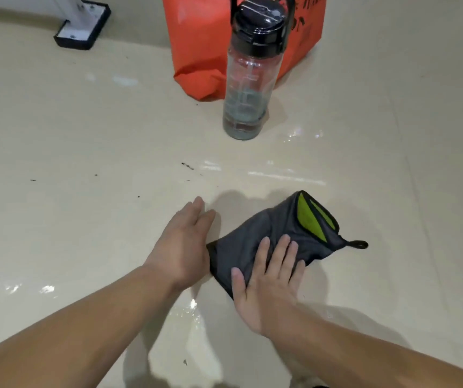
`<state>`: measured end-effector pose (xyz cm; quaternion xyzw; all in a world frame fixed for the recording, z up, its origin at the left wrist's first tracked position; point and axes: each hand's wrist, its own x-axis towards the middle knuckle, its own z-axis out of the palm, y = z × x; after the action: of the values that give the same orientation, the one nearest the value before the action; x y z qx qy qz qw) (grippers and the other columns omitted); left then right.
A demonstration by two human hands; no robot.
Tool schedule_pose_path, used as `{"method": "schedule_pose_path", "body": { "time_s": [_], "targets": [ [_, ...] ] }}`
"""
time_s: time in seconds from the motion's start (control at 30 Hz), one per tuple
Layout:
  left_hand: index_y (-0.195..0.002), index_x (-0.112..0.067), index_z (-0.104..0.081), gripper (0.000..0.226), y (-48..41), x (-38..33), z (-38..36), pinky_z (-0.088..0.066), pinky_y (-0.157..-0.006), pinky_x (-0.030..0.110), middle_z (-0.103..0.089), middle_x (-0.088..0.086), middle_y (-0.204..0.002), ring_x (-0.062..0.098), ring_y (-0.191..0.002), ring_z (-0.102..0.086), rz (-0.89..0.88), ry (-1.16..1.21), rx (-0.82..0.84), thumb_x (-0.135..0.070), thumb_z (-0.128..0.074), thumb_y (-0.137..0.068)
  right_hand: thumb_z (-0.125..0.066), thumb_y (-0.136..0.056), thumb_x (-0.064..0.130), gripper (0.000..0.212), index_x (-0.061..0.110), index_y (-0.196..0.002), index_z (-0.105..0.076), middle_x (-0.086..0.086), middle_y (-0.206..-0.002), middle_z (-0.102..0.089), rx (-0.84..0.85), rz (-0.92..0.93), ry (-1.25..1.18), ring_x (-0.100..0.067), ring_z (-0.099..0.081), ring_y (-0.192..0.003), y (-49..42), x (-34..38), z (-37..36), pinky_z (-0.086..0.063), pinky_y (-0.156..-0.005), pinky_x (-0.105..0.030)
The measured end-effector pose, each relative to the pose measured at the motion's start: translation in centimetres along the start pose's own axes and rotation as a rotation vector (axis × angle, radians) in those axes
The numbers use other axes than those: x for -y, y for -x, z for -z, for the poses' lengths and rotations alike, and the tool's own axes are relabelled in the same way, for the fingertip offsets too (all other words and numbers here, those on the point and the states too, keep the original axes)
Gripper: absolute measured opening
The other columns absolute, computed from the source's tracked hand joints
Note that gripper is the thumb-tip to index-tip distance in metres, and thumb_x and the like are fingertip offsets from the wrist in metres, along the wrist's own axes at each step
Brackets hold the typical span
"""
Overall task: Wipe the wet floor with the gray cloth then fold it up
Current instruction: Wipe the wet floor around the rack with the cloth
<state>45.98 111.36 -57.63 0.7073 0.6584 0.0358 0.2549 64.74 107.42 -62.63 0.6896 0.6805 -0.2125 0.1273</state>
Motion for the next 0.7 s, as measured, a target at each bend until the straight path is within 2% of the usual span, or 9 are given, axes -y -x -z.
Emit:
{"method": "schedule_pose_path", "body": {
  "time_s": [0.07,0.13,0.27,0.37,0.43,0.53,0.57,0.6,0.7],
  "targets": [
    [-0.121,-0.004,-0.058,0.047,0.9,2.9,0.7,-0.051,-0.093,0.043,-0.045,0.012,-0.13,0.034,-0.111,-0.051,0.026,0.067,-0.032,-0.003,-0.058,-0.073,-0.013,-0.097,0.063,0.087,0.008,-0.159,0.01,-0.029,-0.163,0.023,-0.122,0.141,0.001,-0.044,0.02,-0.152,-0.8,2.9,-0.7,0.008,-0.121,-0.062],
    [-0.106,-0.012,-0.052,0.038,2.1,5.7,1.7,-0.047,-0.078,0.037,-0.041,0.003,-0.112,0.026,-0.091,-0.046,0.099,0.088,-0.049,-0.007,-0.058,-0.069,-0.023,-0.099,0.061,0.085,0.007,-0.161,-0.004,-0.028,-0.166,0.009,-0.151,0.28,0.01,-0.044,0.011,-0.154,-1.6,6.3,-1.3,0.004,-0.121,-0.062],
    [-0.112,-0.016,-0.05,0.042,4.6,10.2,3.5,-0.049,-0.09,0.039,-0.044,0.002,-0.12,0.025,-0.104,-0.049,0.299,0.191,-0.182,-0.014,-0.053,-0.071,-0.022,-0.097,0.06,0.083,0.008,-0.161,-0.011,-0.028,-0.167,0.001,-0.184,0.475,0.108,-0.043,0.004,-0.155,-3.8,13.3,-1.3,-0.002,-0.122,-0.063],
    [-0.121,-0.014,-0.052,0.049,8.3,12.8,4.5,-0.035,-0.102,0.022,-0.048,0.005,-0.13,0.022,-0.127,-0.041,0.456,0.219,-0.244,-0.026,-0.06,-0.074,-0.014,-0.096,0.062,0.084,0.011,-0.161,0.004,-0.026,-0.166,0.016,-0.135,0.59,0.189,-0.042,0.017,-0.154,-4.6,17.9,-1.7,0.006,-0.122,-0.062],
    [-0.129,-0.013,-0.051,0.055,11.4,13.8,5.4,-0.028,-0.106,0.019,-0.05,0.01,-0.137,0.024,-0.141,-0.036,0.549,0.196,-0.269,-0.027,-0.059,-0.076,-0.013,-0.097,0.063,0.085,0.011,-0.161,0.007,-0.025,-0.165,0.02,-0.111,0.7,0.197,-0.041,0.021,-0.153,-4.4,20.6,-2.2,0.009,-0.121,-0.062],
    [-0.149,-0.008,-0.044,0.084,15.0,13.5,7.0,-0.022,-0.111,0.021,-0.032,0.017,-0.16,0.028,-0.148,-0.028,0.653,0.181,-0.227,-0.042,-0.02,-0.077,-0.018,-0.098,0.061,0.084,0.008,-0.162,-0.003,-0.027,-0.166,0.012,-0.076,0.848,0.193,-0.042,0.015,-0.154,-3.0,22.9,-2.9,0.005,-0.122,-0.063],
    [-0.154,-0.009,-0.038,0.09,15.5,13.4,7.3,-0.02,-0.116,0.023,-0.023,0.017,-0.165,0.029,-0.152,-0.023,0.671,0.163,-0.186,-0.047,-0.018,-0.075,-0.02,-0.098,0.061,0.084,0.007,-0.161,-0.006,-0.027,-0.167,0.009,-0.068,0.886,0.198,-0.043,0.013,-0.154,-2.5,23.0,-3.3,0.003,-0.122,-0.063],
    [-0.157,-0.011,-0.032,0.084,15.7,13.4,7.4,-0.018,-0.122,0.027,-0.016,0.016,-0.168,0.029,-0.155,-0.017,0.684,0.128,-0.145,-0.045,-0.026,-0.081,-0.022,-0.098,0.06,0.084,0.007,-0.161,-0.009,-0.027,-0.167,0.007,-0.062,0.924,0.197,-0.042,0.011,-0.155,-2.1,22.9,-3.4,0.001,-0.122,-0.064],
    [-0.159,-0.014,-0.032,0.076,15.1,12.7,5.6,-0.018,-0.126,0.035,-0.014,0.012,-0.17,0.03,-0.156,-0.016,0.664,0.123,-0.184,-0.004,-0.05,-0.085,-0.028,-0.097,0.063,0.086,0.006,-0.161,-0.016,-0.025,-0.168,-0.002,-0.018,1.046,0.216,-0.04,0.003,-0.156,-1.0,20.5,-3.1,-0.008,-0.123,-0.062]
  ]
}}
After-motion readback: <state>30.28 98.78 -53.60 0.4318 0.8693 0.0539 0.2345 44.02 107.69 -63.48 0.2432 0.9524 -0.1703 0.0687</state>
